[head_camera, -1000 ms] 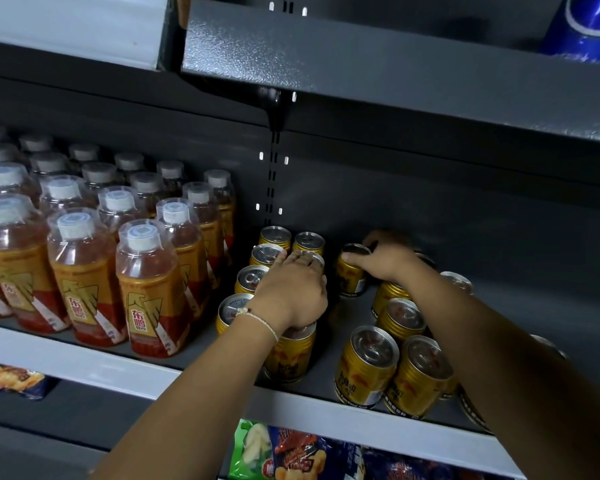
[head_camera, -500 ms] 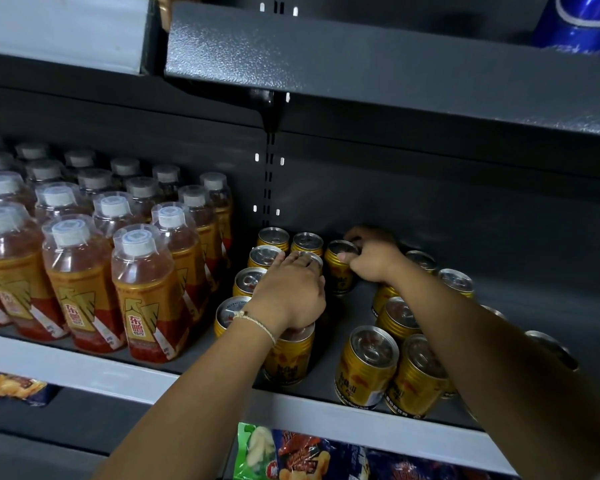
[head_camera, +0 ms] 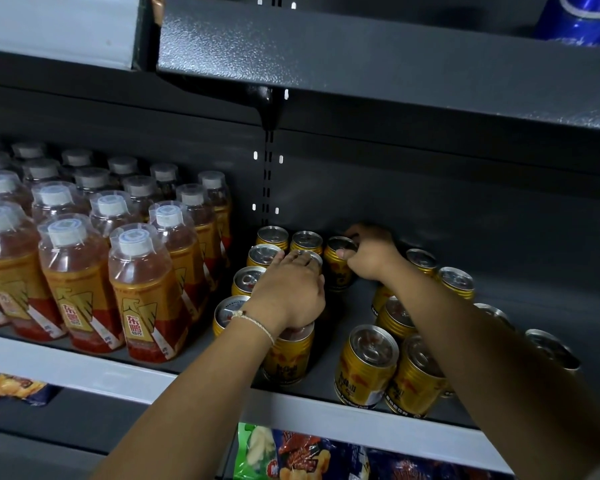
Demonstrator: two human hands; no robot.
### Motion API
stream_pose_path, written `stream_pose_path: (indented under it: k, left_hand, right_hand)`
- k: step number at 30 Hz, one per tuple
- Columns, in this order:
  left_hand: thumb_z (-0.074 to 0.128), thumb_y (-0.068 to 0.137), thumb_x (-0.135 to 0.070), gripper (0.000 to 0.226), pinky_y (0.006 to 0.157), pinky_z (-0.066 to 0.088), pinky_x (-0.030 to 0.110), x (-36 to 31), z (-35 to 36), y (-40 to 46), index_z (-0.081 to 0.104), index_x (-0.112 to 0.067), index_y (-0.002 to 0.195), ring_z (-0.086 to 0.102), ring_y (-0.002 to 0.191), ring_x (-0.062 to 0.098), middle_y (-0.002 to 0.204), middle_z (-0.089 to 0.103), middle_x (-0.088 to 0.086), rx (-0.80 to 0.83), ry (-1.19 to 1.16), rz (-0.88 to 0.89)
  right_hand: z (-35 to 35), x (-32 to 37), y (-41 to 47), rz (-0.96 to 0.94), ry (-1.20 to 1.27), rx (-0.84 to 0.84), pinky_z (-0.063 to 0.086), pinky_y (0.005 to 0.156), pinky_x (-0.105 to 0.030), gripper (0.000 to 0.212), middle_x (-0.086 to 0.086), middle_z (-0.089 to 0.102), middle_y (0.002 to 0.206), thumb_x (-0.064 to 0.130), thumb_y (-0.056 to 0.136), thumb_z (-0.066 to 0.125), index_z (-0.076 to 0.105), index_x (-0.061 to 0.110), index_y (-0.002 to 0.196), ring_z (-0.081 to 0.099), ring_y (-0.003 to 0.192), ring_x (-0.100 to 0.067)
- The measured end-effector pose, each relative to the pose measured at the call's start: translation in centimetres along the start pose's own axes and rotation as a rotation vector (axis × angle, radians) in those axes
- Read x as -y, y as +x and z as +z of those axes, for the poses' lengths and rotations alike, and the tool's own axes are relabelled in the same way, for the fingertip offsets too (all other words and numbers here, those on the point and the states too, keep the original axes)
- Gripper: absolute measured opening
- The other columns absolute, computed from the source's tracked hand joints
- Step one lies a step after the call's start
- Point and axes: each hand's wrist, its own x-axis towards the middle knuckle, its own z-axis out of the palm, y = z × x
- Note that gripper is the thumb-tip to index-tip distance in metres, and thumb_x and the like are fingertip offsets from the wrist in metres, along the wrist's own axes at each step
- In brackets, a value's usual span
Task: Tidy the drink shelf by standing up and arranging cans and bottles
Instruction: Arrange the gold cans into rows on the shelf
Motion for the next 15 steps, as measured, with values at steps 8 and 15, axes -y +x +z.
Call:
stream_pose_path:
  k: [8, 15]
  left_hand:
    - [0.026, 0.103, -0.035, 0.055, 0.123, 0.003, 0.040, 0.0, 0.0, 0.0, 0.027, -0.013, 0.153, 0.013, 0.149, 0.022, 0.161, 0.024, 0.006, -0.015, -0.019, 0.007]
    - [0.037, 0.100, -0.032, 0.044, 0.121, 0.014, 0.041, -0.1, -0.3, -0.3, 0.049, -0.014, 0.137, 0.036, 0.138, 0.023, 0.143, 0.049, 0.008, -0.091, -0.098, 0.021]
  right_hand:
    - [-1.8, -0.4, -1.0, 0.008, -0.010, 0.003, 0.045, 0.090, -0.031, 0.050, -0.011, 0.063, 0.129, 0.049, 0.096, 0.060, 0.059, 0.014, 0.131, 0.060, 0.117, -0.029]
    - [-6.1, -2.4, -2.7, 0.133, -0.268, 0.157, 0.045, 0.079, -0.032, 0.043, -0.012, 0.064, 0.125, 0.043, 0.102, 0.052, 0.063, 0.012, 0.129, 0.061, 0.106, -0.027]
